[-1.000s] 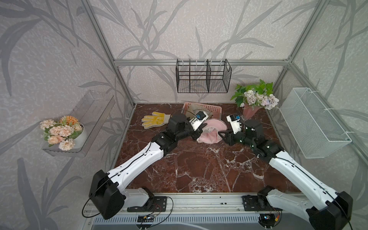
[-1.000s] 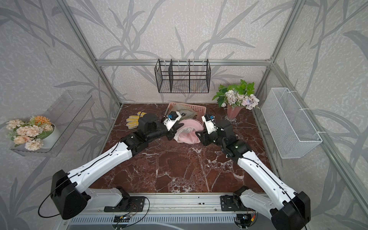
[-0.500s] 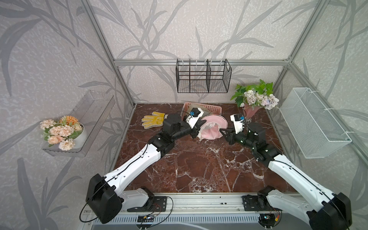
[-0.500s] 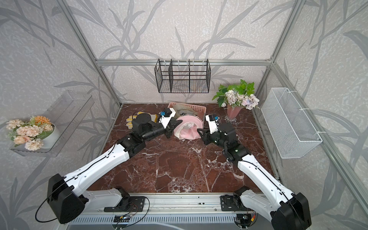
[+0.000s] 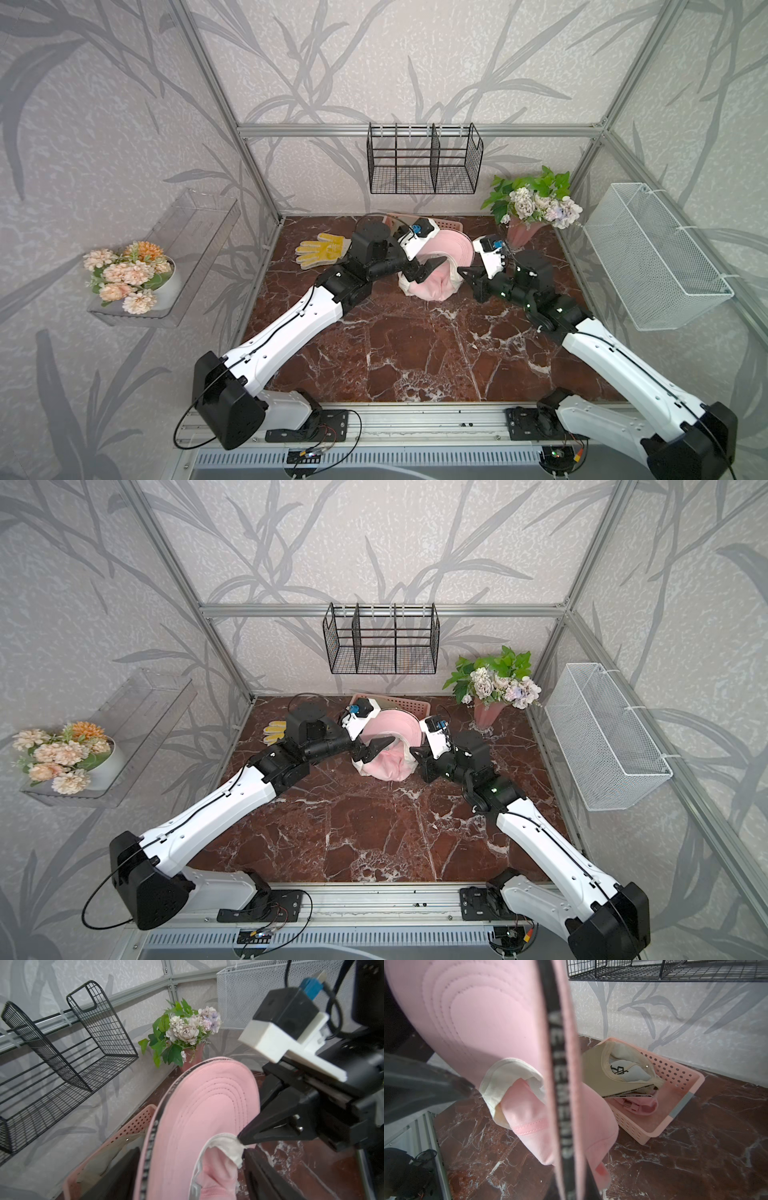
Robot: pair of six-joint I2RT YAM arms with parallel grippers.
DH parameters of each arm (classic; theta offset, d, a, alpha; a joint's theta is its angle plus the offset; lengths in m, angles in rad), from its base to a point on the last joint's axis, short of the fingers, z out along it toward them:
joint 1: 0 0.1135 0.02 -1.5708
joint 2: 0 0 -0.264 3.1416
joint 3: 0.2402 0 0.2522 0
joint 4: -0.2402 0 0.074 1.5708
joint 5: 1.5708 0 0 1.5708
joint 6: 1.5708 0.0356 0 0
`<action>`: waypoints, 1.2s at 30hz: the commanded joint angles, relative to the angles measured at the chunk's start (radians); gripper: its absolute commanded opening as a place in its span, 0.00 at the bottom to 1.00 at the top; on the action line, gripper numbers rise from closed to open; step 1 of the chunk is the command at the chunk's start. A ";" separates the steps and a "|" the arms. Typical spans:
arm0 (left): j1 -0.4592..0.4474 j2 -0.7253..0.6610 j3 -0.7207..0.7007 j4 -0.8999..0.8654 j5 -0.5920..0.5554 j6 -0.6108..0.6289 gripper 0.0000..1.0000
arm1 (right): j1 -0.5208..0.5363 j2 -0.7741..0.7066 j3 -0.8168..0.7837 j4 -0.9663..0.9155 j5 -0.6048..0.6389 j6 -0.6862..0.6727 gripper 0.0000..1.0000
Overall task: Turn the baseball cap inside out
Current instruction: Turn over the baseball cap.
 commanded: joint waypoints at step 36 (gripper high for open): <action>-0.070 0.271 0.453 -0.589 -0.179 0.309 0.04 | 0.112 0.056 0.174 -0.251 0.253 -0.152 0.00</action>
